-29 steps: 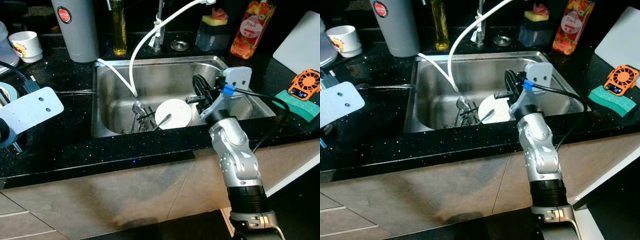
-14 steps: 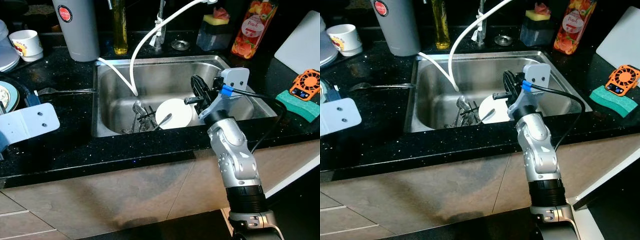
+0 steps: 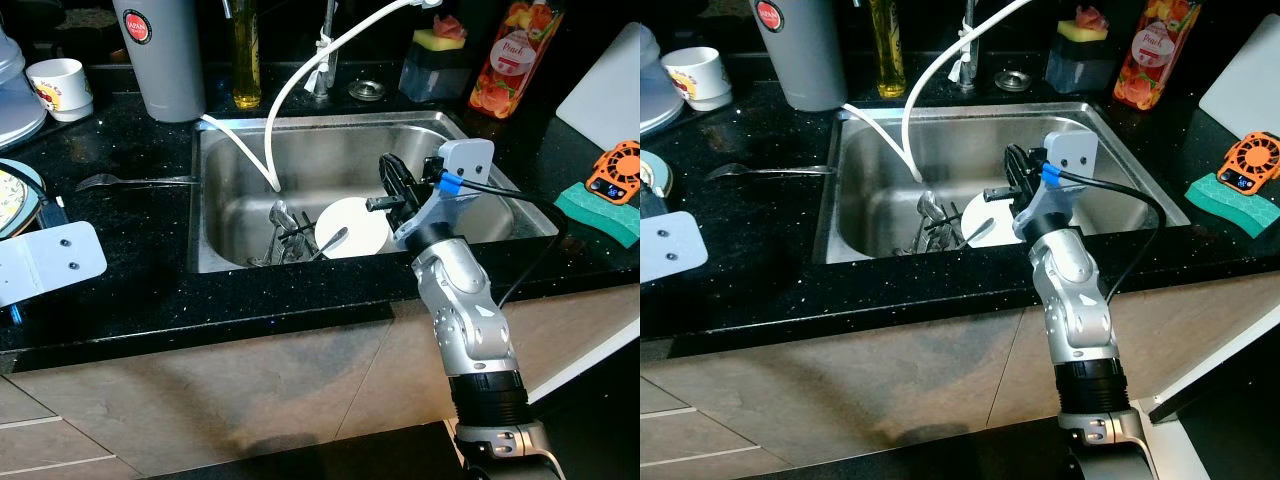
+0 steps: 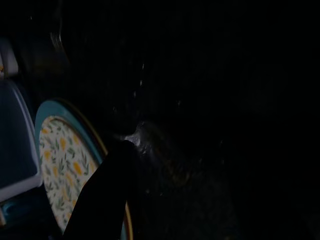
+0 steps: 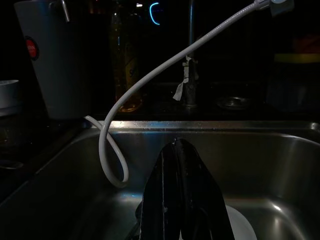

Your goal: Kitchen organization

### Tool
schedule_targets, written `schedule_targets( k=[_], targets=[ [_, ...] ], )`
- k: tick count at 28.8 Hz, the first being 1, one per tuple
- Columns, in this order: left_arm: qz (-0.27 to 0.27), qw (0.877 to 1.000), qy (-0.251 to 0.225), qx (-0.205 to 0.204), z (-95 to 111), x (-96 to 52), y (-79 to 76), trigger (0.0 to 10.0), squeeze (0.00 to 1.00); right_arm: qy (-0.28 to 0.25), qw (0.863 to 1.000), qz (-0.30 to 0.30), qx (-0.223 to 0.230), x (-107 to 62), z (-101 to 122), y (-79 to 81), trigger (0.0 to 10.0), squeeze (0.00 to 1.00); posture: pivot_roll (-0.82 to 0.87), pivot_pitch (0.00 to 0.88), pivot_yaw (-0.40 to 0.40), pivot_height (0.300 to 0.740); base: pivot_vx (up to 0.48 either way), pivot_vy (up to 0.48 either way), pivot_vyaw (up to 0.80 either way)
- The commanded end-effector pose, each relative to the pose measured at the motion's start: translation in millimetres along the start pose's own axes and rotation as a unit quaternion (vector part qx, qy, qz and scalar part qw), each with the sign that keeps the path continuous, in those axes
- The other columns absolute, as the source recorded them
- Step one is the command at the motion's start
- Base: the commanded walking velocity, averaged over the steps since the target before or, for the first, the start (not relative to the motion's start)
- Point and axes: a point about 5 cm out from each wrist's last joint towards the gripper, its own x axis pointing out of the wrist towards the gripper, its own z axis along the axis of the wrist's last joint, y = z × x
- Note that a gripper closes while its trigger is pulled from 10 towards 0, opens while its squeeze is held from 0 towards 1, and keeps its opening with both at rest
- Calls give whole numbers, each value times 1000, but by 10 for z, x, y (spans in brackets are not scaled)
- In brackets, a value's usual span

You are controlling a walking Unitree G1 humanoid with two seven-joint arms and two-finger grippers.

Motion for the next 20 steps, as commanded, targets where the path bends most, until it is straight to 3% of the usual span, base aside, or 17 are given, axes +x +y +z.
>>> schedule_targets(
  k=[1,5,6,7,8,9,10,12,13,14,20],
  targets=[
    [-6,999,32,9,-88,30,-8,10000,0,-2,1000,-5,4,2,-6,-11,10000,0,243,86,-32,740,0,0,0],
    [-2,999,42,8,-145,86,-16,10000,0,-4,1000,-4,5,12,-5,-6,10000,0,239,81,-33,740,0,0,0],
    [4,999,47,12,-168,118,-14,9451,0,-4,1000,-4,6,12,-2,-7,10000,0,239,81,-33,740,0,0,0],
    [5,999,49,13,-190,166,-29,4549,0,-5,1000,-5,5,8,2,-11,10000,0,239,81,-33,740,0,0,0],
    [5,999,49,13,-190,166,-29,4549,0,-5,1000,-5,5,8,2,-11,10000,0,239,81,-33,740,0,0,0],
    [4,999,46,8,-201,219,-52,3647,0,-6,1000,-6,5,8,5,-13,10000,0,229,77,-33,740,0,0,0],
    [4,999,46,8,-201,219,-52,3647,0,-6,1000,-6,5,8,5,-13,10000,0,229,77,-33,740,0,0,0],
    [-12,1000,25,-9,-185,375,-151,2314,0,-7,1000,-7,4,6,13,-18,10000,0,216,73,-32,740,0,0,0],
    [-12,1000,25,-9,-185,375,-151,2314,0,-7,1000,-7,4,6,13,-18,10000,0,216,73,-32,740,0,0,0],
    [-17,1000,12,-12,-154,464,-199,0,0,-9,1000,-7,2,7,23,-21,10000,0,216,73,-32,740,0,0,0],
    [-11,1000,-7,-7,-103,481,-171,0,0,-12,1000,-10,-1,-4,42,-45,10000,0,204,65,-28,740,0,0,0]
  ],
)
